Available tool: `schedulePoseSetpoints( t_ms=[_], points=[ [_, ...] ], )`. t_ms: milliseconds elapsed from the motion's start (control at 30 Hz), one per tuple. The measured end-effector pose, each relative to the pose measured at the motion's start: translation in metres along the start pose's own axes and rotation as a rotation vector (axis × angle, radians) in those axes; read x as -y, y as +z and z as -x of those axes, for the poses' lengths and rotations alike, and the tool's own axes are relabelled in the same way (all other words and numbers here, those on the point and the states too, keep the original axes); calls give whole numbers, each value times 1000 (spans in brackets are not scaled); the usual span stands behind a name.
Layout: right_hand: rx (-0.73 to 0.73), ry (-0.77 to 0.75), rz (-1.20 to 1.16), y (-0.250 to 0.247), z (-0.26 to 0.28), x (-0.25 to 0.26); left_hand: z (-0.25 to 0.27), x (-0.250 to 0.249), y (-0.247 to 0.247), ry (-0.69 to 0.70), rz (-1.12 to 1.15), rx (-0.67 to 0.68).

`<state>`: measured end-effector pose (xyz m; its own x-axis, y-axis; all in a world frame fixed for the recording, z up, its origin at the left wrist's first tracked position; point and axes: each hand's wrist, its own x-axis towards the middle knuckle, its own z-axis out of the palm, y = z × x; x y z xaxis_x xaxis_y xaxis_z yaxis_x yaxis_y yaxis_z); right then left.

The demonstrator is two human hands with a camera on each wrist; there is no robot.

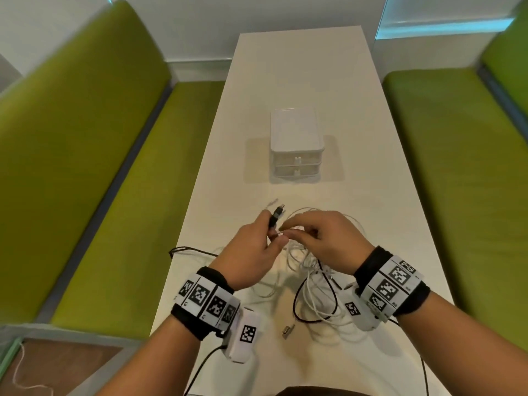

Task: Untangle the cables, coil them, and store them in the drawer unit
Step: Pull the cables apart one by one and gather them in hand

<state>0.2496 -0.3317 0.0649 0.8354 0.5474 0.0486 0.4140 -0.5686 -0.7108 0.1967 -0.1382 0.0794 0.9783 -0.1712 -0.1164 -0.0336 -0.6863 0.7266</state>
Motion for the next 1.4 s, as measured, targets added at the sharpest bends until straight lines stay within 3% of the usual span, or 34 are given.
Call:
schedulePoseSetpoints(
  t_ms=[67, 167, 233, 300, 367, 433, 533, 600, 667, 733, 800, 867, 900, 967, 1000, 1067, 1100, 1167, 1233, 1300, 1400],
  points=[
    [24, 15, 44, -5, 1, -7, 0, -1, -7, 23, 56, -39],
    [122, 49, 265, -10, 4, -25, 3, 0, -28, 31, 144, -238],
    [144, 77, 228, -10, 6, -33, 2, 6, -40, -11, 148, -315],
    [91, 78, 108, -10, 4, -32, -2, 13, -48, -95, 31, -257],
    [24, 35, 34, -8, 2, -28, -4, 19, -47, -159, -277, -167],
    [45, -12, 95, -3, 0, -23, -3, 17, -38, -119, -391, -176],
    [80, -102, 222, 6, -1, -15, 0, 0, -17, 15, -157, -79],
    [19, -106, 115, 7, -1, -9, -1, -7, -5, 6, -18, -21],
    [-31, -57, 47, 3, -2, -11, -2, -5, -7, 7, 50, -82],
    [9, -36, 183, -1, 1, -21, -3, 1, -19, -20, 128, -212],
    [68, 19, 261, -6, 3, -34, -1, 7, -37, -65, 364, -299],
    [55, 88, 171, -12, 5, -41, 2, 11, -55, -101, 483, -248],
    [40, 104, 149, -13, 5, -43, 1, 15, -63, -147, 341, -199],
    [17, 84, 195, -12, 5, -41, 0, 34, -77, -301, -234, -97],
    [2, 67, 208, -12, 5, -42, 0, 43, -84, -396, -506, -120],
    [-41, 59, 186, -11, 6, -41, 4, 52, -94, -494, -733, -336],
    [-78, 47, 166, -12, 6, -39, 5, 51, -95, -479, -708, -451],
    [-156, -15, 140, -14, 5, -33, 6, 42, -87, -317, -566, -608],
    [-181, -53, 35, -17, 3, -18, 5, 22, -64, -134, -243, -525],
    [-94, -8, -182, -18, 0, 3, 6, -3, -35, -40, 116, -383],
    [69, 50, -401, -10, -2, 28, 5, -23, -5, 88, 303, -226]
  ],
)
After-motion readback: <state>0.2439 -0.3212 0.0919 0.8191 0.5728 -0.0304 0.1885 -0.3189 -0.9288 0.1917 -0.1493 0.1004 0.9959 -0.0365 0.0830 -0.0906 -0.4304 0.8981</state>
